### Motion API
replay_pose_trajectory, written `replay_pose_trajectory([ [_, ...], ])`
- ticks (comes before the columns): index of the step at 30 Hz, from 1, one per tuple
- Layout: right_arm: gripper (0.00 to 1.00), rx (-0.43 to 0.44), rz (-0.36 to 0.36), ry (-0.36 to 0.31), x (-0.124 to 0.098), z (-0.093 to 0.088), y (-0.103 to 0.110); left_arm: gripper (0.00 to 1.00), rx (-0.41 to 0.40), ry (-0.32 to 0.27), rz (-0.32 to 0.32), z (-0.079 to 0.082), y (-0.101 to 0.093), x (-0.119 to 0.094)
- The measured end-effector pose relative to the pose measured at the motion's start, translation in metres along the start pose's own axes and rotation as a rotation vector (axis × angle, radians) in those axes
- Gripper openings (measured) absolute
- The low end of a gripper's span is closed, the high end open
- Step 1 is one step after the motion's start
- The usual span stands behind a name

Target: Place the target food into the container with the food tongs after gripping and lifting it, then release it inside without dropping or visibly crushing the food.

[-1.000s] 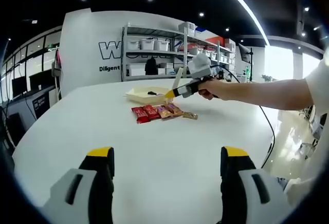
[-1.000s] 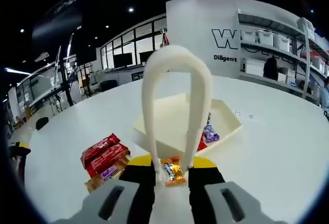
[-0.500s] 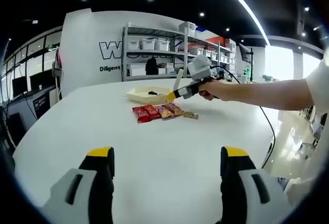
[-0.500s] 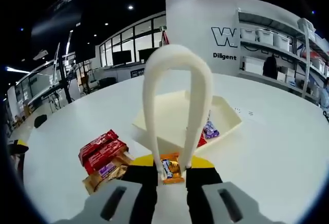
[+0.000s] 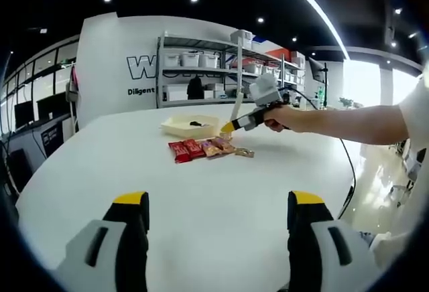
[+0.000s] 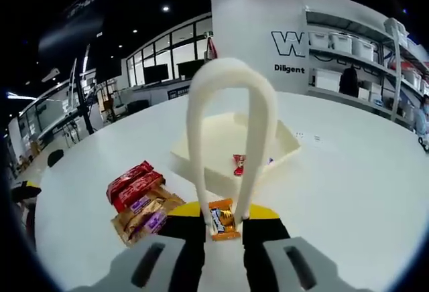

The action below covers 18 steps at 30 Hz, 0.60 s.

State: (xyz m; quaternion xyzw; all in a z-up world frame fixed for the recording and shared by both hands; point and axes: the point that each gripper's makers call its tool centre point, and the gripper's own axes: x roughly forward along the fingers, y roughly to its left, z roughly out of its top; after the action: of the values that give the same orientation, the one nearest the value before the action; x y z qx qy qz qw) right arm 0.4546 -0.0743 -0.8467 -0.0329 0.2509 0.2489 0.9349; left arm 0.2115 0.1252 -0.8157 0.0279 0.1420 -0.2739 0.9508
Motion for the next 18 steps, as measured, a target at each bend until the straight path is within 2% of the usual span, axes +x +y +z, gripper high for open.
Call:
replay_pose_trajectory([
  [6,0.15,0.021,-0.001,-0.007,-0.007,-0.0044,-0.0013,0.83,0.004,0.0,-0.012,0.0002,-0.0063,0.0013],
  [18,0.17,0.05,0.004,-0.023,-0.002,-0.0006,-0.0016,0.83,0.009,0.0,-0.011,0.0005,-0.006,-0.0007],
])
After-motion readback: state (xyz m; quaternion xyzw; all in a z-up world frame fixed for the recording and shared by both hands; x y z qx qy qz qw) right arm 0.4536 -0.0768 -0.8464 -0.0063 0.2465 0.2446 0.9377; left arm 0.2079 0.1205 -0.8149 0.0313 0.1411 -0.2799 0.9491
